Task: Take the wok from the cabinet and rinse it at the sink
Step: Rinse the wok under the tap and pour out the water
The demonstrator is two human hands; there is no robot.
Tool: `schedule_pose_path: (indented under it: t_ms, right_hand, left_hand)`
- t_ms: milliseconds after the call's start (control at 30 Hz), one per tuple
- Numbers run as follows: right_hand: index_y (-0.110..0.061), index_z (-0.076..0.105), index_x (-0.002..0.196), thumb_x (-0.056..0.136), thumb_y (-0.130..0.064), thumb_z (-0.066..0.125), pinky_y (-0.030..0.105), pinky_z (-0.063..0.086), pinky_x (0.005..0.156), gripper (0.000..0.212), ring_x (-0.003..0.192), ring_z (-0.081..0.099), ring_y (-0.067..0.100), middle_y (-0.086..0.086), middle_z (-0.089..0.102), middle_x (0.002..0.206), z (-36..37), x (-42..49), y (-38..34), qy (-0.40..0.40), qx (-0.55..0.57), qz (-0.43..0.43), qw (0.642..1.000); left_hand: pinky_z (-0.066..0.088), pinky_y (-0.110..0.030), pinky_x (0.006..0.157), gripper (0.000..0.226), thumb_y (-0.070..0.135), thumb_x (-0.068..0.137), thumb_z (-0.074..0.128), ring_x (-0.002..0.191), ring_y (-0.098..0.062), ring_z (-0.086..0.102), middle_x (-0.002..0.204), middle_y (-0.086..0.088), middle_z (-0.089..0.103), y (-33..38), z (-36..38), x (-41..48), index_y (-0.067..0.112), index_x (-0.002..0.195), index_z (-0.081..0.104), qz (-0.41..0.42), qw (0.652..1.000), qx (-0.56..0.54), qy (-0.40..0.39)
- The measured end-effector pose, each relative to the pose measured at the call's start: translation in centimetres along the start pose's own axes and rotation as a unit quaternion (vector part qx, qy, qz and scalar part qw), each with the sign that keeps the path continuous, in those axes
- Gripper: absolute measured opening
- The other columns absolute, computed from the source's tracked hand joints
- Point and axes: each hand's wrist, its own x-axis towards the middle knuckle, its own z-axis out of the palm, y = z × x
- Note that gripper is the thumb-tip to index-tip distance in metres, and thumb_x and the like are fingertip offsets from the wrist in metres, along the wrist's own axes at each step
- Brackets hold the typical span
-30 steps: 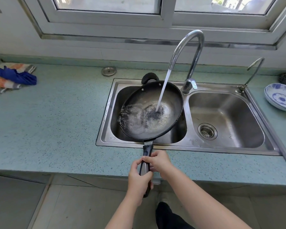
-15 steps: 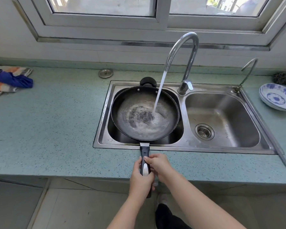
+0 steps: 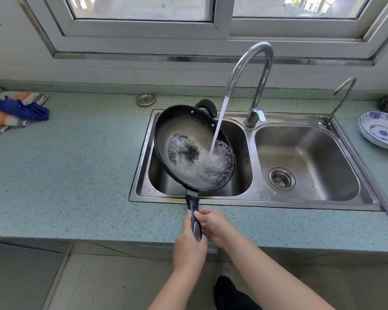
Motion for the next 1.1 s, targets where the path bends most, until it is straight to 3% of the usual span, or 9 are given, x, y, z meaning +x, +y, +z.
schedule_pose_path:
  t_ms: [67,167,333,467,567,767,900,1000,1100]
  right_hand:
    - [-0.003,0.054,0.096,0.091,-0.003,0.054,0.023,0.048,0.054,0.005,0.060,0.059,0.016,0.009,0.059,0.070,-0.2,-0.3,-0.2,0.006,-0.001,0.001,1.000]
    - [-0.006,0.051,0.081,0.089,0.000,0.057,0.022,0.052,0.053,0.011,0.061,0.061,0.018,0.011,0.061,0.072,-0.9,-1.2,-0.8,0.007,-0.009,-0.002,1.000]
    - [-0.007,0.052,0.080,0.086,-0.002,0.061,0.024,0.051,0.056,0.011,0.060,0.062,0.019,0.010,0.063,0.070,-2.2,-1.7,-0.8,0.020,-0.043,-0.022,0.999]
    - [-0.003,0.054,0.087,0.086,-0.005,0.062,0.021,0.047,0.051,0.008,0.059,0.060,0.017,0.010,0.061,0.069,-2.2,-1.5,-0.7,0.038,-0.070,-0.031,0.996]
    - [0.001,0.056,0.089,0.085,-0.005,0.062,0.020,0.046,0.048,0.009,0.058,0.058,0.018,0.011,0.059,0.068,-1.9,-1.4,-0.7,0.046,-0.086,-0.036,0.995]
    - [-0.005,0.053,0.075,0.084,-0.006,0.064,0.017,0.046,0.045,0.014,0.056,0.058,0.015,0.008,0.059,0.066,-1.7,-1.8,-1.1,0.053,-0.101,-0.040,0.993]
    - [-0.004,0.051,0.091,0.081,-0.009,0.069,0.018,0.046,0.046,0.021,0.057,0.061,0.015,0.010,0.062,0.072,-1.5,-1.8,-1.3,0.049,-0.105,-0.030,0.993]
    - [-0.009,0.051,0.082,0.083,-0.008,0.067,0.016,0.046,0.045,0.016,0.049,0.059,0.010,0.007,0.061,0.066,-1.6,-1.8,-1.5,0.029,-0.082,-0.020,0.996]
    - [-0.005,0.054,0.089,0.086,-0.010,0.063,0.018,0.049,0.046,0.010,0.049,0.056,0.011,0.011,0.061,0.073,-1.8,-2.0,-1.6,-0.011,-0.047,-0.019,0.999]
  left_hand:
    - [0.050,-0.029,0.070,0.059,0.021,0.087,0.057,0.092,-0.029,0.064,0.105,-0.003,0.067,0.2,0.0,-0.1,0.031,0.140,0.034,-0.018,0.998,-0.062,-0.008]
    - [0.055,-0.029,0.047,0.050,0.008,0.082,0.059,0.064,-0.019,0.062,0.084,0.011,0.060,0.5,0.1,-0.4,0.034,0.123,0.048,-0.036,0.985,-0.170,-0.014]
    - [0.051,-0.025,0.040,0.057,0.003,0.081,0.059,0.042,-0.012,0.055,0.083,0.003,0.063,0.7,1.4,-0.3,0.029,0.130,0.048,-0.056,0.972,-0.225,-0.020]
    - [0.058,-0.037,0.067,0.063,0.023,0.079,0.058,0.077,-0.027,0.068,0.105,-0.003,0.067,0.4,2.0,0.1,0.033,0.138,0.037,-0.052,0.990,-0.130,-0.029]
    - [0.052,-0.037,0.081,0.062,0.029,0.083,0.056,0.100,-0.030,0.063,0.117,-0.004,0.065,0.6,2.2,0.3,0.033,0.140,0.031,-0.047,0.997,-0.057,-0.015]
    - [0.058,-0.044,0.064,0.044,0.020,0.074,0.064,0.074,-0.027,0.066,0.088,0.004,0.065,0.6,2.0,0.6,0.037,0.113,0.050,-0.058,0.987,-0.148,0.003]
    - [0.050,-0.026,0.037,0.039,0.004,0.078,0.062,0.046,-0.018,0.057,0.076,0.002,0.059,0.4,1.0,0.7,0.032,0.102,0.051,-0.055,0.971,-0.234,-0.019]
    - [0.042,-0.021,0.034,0.037,-0.001,0.080,0.058,0.028,-0.015,0.045,0.061,-0.005,0.056,0.0,0.4,0.8,0.032,0.096,0.053,-0.061,0.956,-0.286,-0.040]
    - [0.037,-0.020,0.033,0.038,-0.006,0.081,0.056,0.030,-0.015,0.040,0.052,-0.007,0.050,-0.1,0.1,0.9,0.030,0.093,0.054,-0.075,0.934,-0.343,-0.070]
